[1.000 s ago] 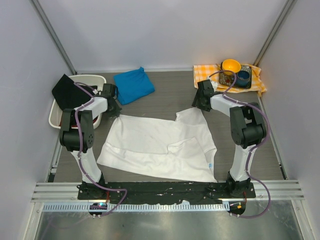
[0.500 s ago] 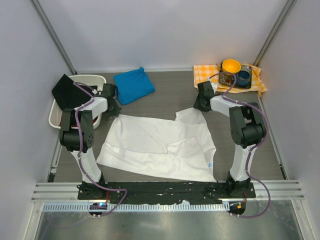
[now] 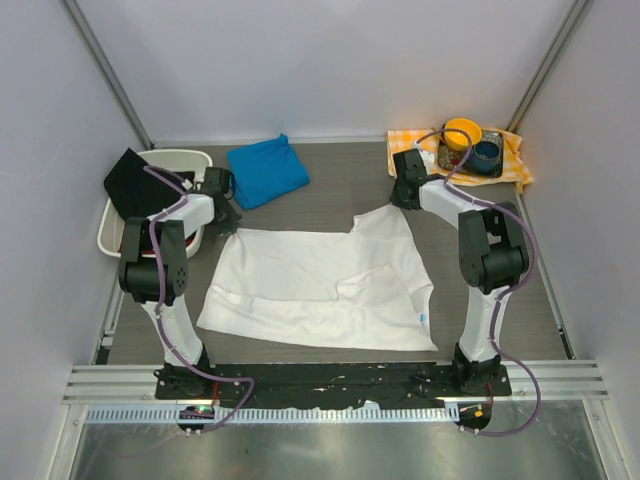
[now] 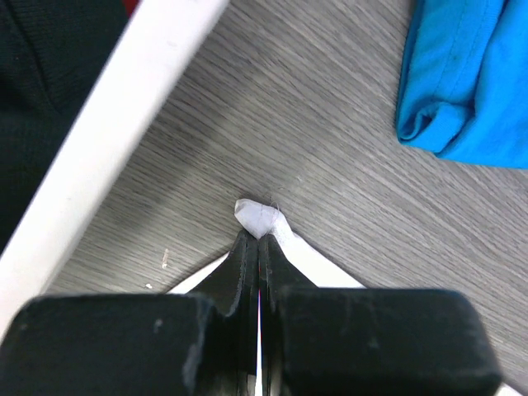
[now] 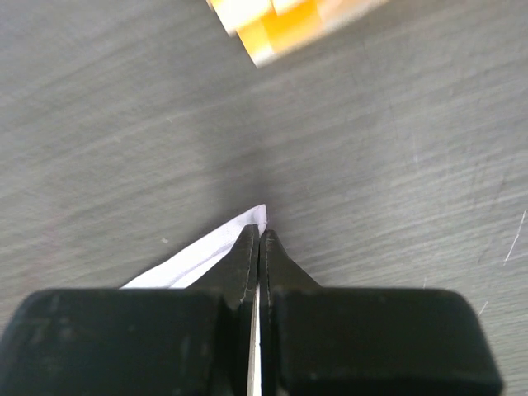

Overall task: Fold and stack the t-shirts
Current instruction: Fold the tshirt

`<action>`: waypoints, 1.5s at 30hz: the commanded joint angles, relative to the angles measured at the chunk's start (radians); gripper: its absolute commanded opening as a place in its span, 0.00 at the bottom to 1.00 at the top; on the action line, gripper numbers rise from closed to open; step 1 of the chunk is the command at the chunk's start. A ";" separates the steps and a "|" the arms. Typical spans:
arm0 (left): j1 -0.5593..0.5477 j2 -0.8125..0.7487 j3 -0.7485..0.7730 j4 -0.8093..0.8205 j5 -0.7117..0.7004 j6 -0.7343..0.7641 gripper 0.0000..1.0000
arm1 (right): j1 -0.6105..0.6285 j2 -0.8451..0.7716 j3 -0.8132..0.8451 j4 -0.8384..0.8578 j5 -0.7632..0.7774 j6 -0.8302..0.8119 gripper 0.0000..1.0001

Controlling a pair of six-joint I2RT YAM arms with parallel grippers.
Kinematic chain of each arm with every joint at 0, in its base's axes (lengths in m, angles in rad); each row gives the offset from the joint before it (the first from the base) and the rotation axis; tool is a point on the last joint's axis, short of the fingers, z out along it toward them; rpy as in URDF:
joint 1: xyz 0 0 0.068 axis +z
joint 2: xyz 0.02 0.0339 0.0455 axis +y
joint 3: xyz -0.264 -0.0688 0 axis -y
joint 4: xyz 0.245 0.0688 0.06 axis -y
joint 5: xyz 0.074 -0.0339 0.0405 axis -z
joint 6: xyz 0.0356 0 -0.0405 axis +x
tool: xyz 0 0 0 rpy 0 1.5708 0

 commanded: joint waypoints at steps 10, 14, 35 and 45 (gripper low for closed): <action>0.015 -0.168 -0.049 0.001 -0.025 -0.068 0.00 | 0.042 -0.231 -0.016 -0.003 0.066 -0.056 0.01; 0.003 -0.284 -0.115 -0.002 -0.065 -0.073 0.00 | 0.091 -0.343 -0.121 -0.012 0.112 -0.056 0.01; -0.158 -0.778 -0.535 -0.130 -0.263 -0.182 0.00 | 0.335 -0.881 -0.463 -0.304 0.288 0.071 0.01; -0.158 -0.888 -0.613 -0.178 -0.303 -0.212 0.00 | 0.527 -0.975 -0.552 -0.482 0.343 0.287 0.01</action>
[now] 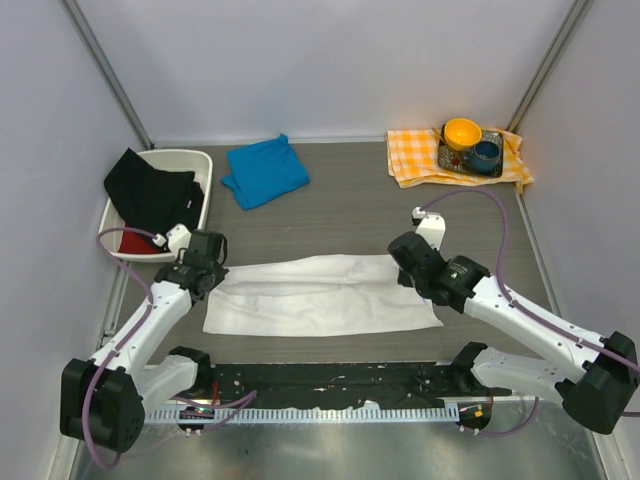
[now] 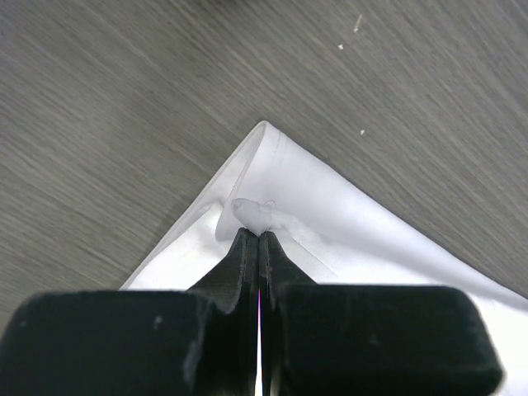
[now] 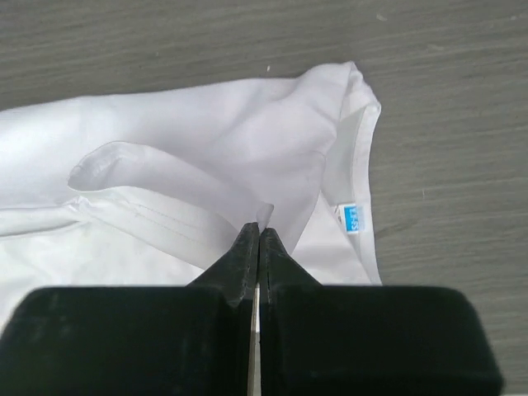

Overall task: Fold and stack the t-shirts
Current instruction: Fold the tshirt

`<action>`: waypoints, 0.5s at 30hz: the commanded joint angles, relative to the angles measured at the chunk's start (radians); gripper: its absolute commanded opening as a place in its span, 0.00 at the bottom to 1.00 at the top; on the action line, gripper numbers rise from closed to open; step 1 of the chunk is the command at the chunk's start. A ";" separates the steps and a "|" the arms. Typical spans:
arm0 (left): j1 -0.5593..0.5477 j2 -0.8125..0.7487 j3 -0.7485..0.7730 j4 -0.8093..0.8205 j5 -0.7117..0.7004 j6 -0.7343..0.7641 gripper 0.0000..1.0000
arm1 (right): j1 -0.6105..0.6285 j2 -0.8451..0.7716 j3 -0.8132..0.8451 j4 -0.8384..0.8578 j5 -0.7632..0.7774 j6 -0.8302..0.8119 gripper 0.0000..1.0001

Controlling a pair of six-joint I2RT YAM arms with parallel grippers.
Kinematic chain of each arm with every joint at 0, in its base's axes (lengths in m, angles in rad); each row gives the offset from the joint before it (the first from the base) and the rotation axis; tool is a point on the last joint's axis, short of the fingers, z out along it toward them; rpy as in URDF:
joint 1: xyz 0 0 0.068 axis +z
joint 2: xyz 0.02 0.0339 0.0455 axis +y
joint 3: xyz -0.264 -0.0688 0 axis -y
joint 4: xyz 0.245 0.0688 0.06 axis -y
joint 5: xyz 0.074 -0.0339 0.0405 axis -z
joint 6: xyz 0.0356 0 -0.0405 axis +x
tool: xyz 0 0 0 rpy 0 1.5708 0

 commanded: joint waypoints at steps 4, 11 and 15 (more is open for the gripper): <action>-0.003 -0.009 -0.039 -0.016 -0.033 -0.029 0.00 | 0.143 -0.034 -0.018 -0.154 0.097 0.216 0.01; -0.003 -0.043 -0.082 -0.016 -0.010 -0.055 0.03 | 0.279 -0.066 -0.066 -0.261 0.109 0.394 0.01; -0.003 -0.064 -0.099 -0.026 0.009 -0.069 0.73 | 0.347 -0.045 -0.091 -0.319 0.120 0.499 0.19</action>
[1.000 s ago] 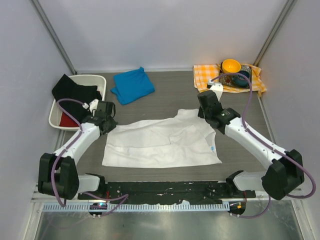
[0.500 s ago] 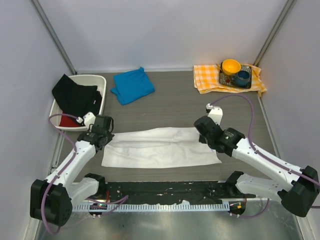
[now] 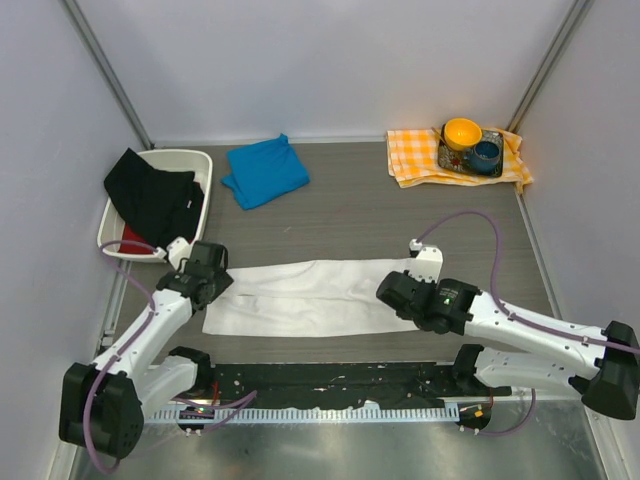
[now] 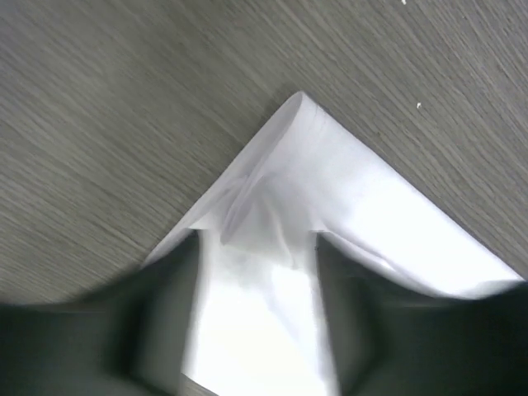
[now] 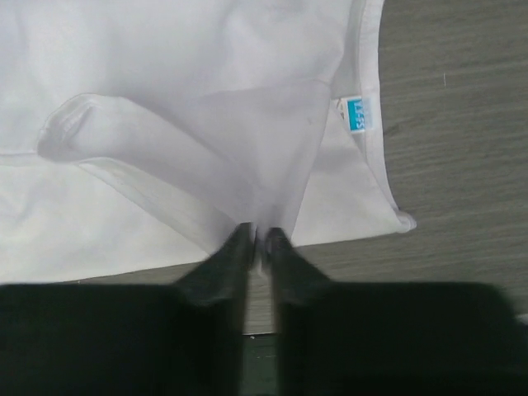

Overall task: Fold and stack the t-shirts
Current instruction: Fold the tshirt

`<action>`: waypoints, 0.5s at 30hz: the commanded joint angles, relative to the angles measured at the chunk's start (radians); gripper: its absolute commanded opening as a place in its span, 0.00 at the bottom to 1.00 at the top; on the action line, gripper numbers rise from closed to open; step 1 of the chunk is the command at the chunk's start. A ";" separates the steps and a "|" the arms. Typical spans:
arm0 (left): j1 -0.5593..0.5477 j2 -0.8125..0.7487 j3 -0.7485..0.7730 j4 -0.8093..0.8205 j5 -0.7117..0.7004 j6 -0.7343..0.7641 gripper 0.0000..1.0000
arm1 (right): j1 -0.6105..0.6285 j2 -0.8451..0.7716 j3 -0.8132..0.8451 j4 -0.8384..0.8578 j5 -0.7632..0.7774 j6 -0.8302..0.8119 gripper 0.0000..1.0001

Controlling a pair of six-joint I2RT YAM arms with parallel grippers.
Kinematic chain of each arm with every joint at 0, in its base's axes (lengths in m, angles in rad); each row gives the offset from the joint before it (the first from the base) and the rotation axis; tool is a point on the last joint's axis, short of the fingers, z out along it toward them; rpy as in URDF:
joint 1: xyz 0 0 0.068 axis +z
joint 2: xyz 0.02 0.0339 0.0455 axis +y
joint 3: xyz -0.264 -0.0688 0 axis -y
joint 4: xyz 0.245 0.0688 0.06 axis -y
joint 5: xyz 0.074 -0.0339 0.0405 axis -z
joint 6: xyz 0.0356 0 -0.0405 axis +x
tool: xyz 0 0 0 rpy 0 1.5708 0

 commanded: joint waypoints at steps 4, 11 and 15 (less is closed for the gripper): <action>-0.002 -0.055 0.010 -0.033 -0.016 -0.018 1.00 | 0.089 0.048 0.049 -0.153 0.137 0.170 0.92; -0.002 -0.034 0.129 -0.011 -0.026 0.034 1.00 | 0.087 0.114 0.185 -0.077 0.283 0.013 0.98; -0.002 0.049 0.184 0.094 0.059 0.057 1.00 | -0.018 0.188 0.197 0.064 0.302 -0.140 0.98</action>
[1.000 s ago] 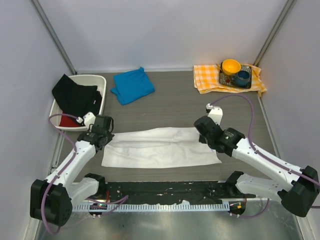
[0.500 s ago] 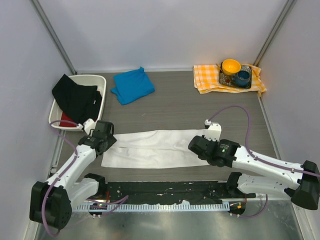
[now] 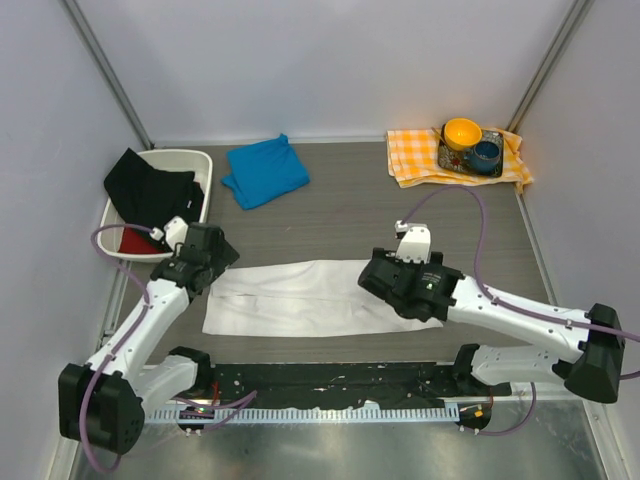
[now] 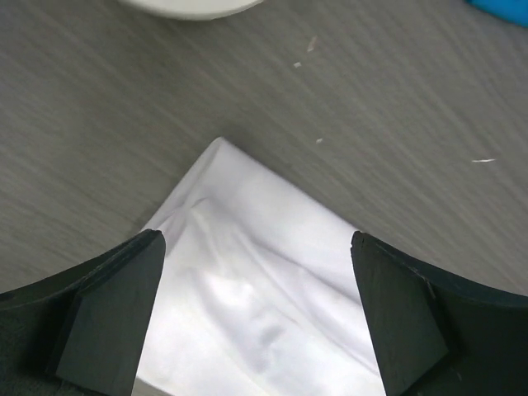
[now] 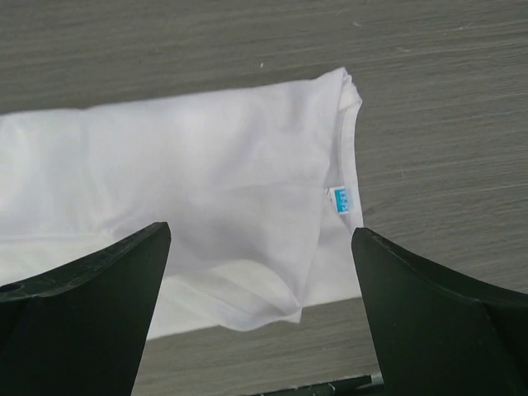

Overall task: Fold and stack the t-shirts
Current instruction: Fold the tshirt

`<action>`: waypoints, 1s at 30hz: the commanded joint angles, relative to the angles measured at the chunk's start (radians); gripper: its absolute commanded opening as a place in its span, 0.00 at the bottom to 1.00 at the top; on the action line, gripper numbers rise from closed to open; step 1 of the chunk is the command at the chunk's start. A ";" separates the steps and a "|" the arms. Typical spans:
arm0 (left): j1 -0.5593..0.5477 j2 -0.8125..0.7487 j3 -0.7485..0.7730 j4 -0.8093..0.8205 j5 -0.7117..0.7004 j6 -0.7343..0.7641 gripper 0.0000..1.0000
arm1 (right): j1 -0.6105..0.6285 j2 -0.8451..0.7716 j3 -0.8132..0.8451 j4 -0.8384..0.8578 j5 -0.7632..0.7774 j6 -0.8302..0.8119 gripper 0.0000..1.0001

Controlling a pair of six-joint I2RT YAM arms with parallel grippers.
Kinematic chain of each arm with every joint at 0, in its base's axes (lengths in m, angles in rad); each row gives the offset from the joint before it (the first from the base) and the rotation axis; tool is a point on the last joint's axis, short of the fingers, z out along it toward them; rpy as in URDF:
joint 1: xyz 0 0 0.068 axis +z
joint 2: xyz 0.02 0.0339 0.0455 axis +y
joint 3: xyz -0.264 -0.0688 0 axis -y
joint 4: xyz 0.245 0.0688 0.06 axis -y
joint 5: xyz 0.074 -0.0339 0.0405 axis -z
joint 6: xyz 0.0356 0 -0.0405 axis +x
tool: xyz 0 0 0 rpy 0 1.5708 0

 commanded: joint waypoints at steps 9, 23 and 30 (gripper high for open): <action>-0.045 0.333 0.195 0.215 0.170 0.083 0.97 | -0.452 0.156 -0.078 0.573 -0.284 -0.320 0.98; -0.080 0.376 0.121 0.238 0.141 0.063 0.96 | -0.472 0.290 -0.136 0.764 -0.513 -0.241 0.98; -0.080 0.382 0.110 0.239 0.130 0.055 0.96 | -0.487 0.386 -0.173 0.835 -0.541 -0.222 0.97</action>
